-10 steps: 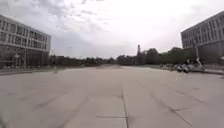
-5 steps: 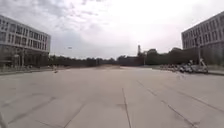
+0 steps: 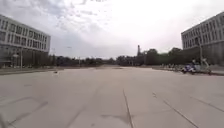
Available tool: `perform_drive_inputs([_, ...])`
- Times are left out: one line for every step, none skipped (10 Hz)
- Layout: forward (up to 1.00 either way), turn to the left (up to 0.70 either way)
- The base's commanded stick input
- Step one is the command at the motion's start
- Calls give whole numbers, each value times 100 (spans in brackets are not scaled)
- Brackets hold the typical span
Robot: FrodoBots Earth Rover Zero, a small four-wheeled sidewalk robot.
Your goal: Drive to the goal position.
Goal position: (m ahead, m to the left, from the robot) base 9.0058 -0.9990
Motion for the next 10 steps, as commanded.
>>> perform_drive_inputs([70,0])
perform_drive_inputs([70,0])
perform_drive_inputs([70,0])
perform_drive_inputs([70,0])
perform_drive_inputs([70,0])
perform_drive_inputs([70,0])
perform_drive_inputs([70,0])
perform_drive_inputs([70,0])
perform_drive_inputs([70,0])
perform_drive_inputs([70,0])
